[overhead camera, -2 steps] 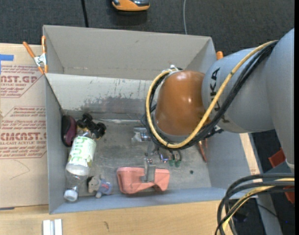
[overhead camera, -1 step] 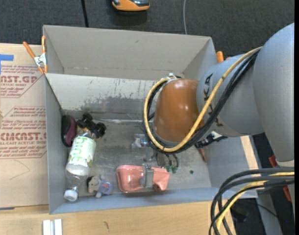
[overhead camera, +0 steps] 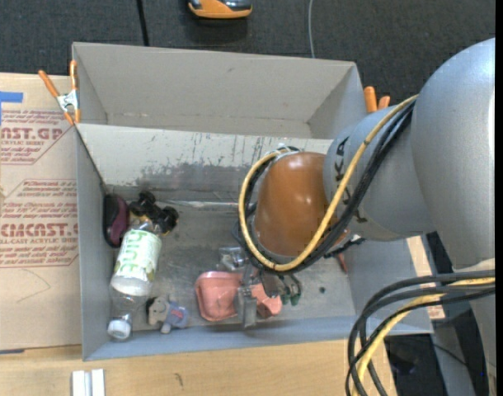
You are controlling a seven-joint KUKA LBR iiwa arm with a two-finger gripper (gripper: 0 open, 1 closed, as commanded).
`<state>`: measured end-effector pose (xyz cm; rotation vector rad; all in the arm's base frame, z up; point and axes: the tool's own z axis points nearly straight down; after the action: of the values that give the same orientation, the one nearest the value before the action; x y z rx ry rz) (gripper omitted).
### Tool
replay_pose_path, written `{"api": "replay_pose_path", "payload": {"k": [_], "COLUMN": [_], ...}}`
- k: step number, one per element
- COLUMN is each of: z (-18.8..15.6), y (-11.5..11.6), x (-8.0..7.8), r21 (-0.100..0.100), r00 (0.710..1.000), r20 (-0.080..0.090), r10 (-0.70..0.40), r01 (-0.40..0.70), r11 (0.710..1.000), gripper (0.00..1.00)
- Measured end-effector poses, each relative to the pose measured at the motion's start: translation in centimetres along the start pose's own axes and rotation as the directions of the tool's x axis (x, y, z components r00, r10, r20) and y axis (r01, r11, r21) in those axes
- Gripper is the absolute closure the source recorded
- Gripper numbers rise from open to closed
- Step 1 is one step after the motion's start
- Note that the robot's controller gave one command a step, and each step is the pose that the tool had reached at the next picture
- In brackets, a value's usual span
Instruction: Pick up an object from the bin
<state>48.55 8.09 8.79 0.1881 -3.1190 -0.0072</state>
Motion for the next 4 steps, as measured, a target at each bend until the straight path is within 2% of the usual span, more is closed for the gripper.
{"api": "replay_pose_path", "payload": {"k": [2,3,4], "z": [-0.4,-10.7,-10.7], "y": [0.0,-1.4,-1.4], "x": [0.0,-3.1,-3.1], "r21": [0.0,0.001,0.001], "r00": [1.0,0.977,0.977], "r20": [0.001,0.019,0.019], "r10": [-0.001,0.213,0.213], "r01": [0.001,-0.213,-0.213], "r11": [1.0,0.977,0.977], "gripper": [1.0,1.0,0.0]}}
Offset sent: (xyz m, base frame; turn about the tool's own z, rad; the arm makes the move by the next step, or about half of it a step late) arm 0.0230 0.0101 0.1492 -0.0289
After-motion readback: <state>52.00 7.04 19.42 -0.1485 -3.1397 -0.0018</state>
